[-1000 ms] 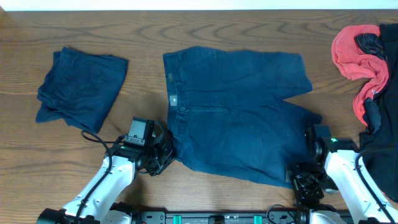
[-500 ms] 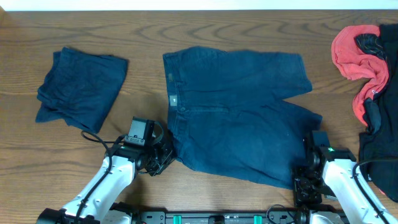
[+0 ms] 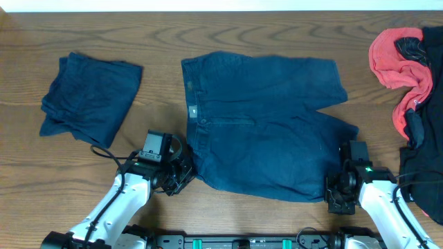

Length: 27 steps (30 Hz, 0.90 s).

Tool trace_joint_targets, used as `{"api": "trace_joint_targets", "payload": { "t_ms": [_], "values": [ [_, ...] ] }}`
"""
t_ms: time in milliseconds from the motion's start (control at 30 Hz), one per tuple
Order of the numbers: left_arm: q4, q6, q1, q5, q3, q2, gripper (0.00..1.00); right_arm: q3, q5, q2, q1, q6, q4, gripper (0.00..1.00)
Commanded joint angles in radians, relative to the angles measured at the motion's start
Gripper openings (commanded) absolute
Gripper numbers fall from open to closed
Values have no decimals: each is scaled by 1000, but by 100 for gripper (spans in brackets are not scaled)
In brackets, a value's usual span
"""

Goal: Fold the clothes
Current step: 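Lift the shorts' near edge with both grippers toward the far edge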

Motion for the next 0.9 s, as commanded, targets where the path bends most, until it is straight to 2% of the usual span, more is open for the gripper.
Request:
{"api": "trace_joint_targets", "payload": {
  "t_ms": [0,133,267,467,633,867],
  "values": [
    [-1,18,-2,10,0,-11,6,-119,179,60,4,-9,17,1],
    [-1,31,-2,11,1,-11,6,-97,178,60,4,-96,-11,1],
    [-1,98,-2,11,13,-11,6,-16,179,60,4,-141,-143,1],
    [0,131,-2,10,28,-11,6,115,184,60,4,-225,-290,1],
    [-1,203,-2,10,39,-13,6,192,200,60,4,-296,-353,1],
    [6,243,-2,11,48,-77,6,267,259,60,4,-375,-387,1]
  ]
}}
